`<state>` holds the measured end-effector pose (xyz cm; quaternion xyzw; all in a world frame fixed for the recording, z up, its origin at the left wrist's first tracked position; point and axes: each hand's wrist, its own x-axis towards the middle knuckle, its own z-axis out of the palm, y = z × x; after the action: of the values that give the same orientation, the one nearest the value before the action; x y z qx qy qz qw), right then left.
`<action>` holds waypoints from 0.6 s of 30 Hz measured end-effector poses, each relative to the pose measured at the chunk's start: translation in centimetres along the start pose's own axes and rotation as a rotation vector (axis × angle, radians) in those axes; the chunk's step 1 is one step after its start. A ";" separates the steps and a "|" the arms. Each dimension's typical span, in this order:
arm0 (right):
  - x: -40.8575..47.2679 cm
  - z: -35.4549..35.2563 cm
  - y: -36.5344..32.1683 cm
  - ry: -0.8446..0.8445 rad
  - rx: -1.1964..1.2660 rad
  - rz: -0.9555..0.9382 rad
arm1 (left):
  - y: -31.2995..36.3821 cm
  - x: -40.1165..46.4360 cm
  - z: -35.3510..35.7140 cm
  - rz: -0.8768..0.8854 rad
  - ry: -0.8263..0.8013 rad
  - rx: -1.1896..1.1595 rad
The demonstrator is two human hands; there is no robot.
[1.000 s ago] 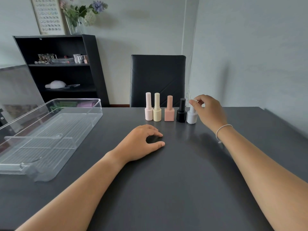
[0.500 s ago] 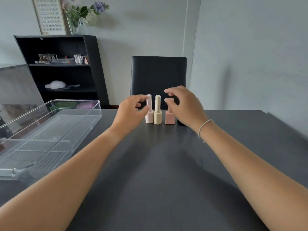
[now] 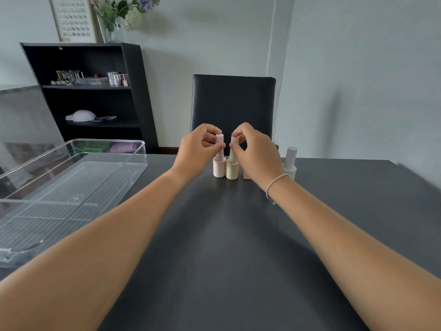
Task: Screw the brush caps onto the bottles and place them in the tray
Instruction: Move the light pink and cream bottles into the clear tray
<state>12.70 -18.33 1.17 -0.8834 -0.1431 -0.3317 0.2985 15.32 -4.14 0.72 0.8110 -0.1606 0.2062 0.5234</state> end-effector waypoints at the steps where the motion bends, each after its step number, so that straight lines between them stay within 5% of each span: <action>1: 0.0 0.0 0.0 0.008 0.007 0.001 | 0.0 0.0 0.1 0.003 0.010 -0.002; 9: 0.5 -0.4 -1.0 0.042 0.076 0.018 | 1.1 0.5 -2.1 0.044 0.081 0.031; 18: 5.1 0.8 -8.9 0.087 0.333 -0.031 | 3.3 3.2 -13.1 0.179 0.237 0.217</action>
<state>12.89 -10.63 7.97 -0.8043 -0.1967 -0.3460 0.4413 14.33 6.42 9.76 0.8152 -0.1459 0.3622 0.4277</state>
